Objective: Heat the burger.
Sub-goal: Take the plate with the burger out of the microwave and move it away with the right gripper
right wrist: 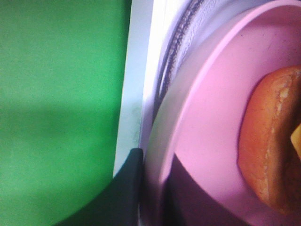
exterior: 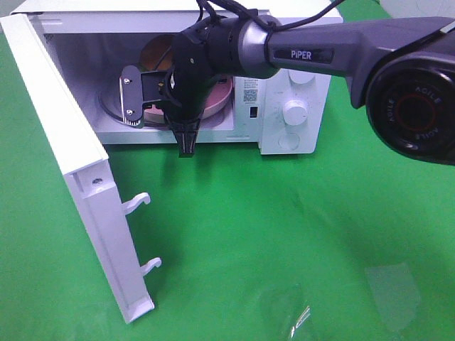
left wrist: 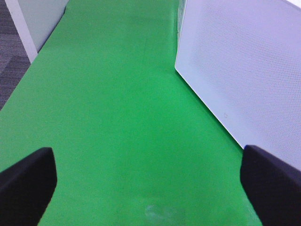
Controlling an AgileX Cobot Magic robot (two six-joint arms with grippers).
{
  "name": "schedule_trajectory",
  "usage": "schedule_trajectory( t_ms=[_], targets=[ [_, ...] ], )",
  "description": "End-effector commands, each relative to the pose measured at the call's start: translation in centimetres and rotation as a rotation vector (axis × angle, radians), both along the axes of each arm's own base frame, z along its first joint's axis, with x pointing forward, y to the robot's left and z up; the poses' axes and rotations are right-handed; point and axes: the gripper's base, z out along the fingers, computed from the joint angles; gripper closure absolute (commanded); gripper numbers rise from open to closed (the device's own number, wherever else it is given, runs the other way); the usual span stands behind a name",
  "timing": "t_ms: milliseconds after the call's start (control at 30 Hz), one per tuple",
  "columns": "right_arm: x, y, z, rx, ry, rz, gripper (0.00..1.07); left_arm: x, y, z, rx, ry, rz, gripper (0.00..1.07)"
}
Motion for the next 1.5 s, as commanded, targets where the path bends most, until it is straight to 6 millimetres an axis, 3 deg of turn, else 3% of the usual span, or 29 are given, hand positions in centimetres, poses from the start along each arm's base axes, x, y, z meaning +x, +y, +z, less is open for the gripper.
schedule_trajectory(
  t_ms=[33,433,1233,1500],
  targets=[
    [-1.1,0.4,1.3,-0.011,-0.005,0.024,1.07,0.0,0.0,0.1,-0.004,-0.017,0.004,0.09],
    [-3.2,0.0,1.5,-0.035,-0.058,0.094,1.07,0.0,0.0,0.1,-0.004,-0.017,0.004,0.09],
    [-9.2,-4.3,2.2,0.04,-0.106,0.183,1.07,0.0,0.0,0.1,-0.004,-0.017,0.004,0.09],
    [-11.5,-4.9,2.7,0.059,-0.114,0.22,1.07,0.0,0.0,0.1,-0.004,-0.017,0.004,0.09]
  ],
)
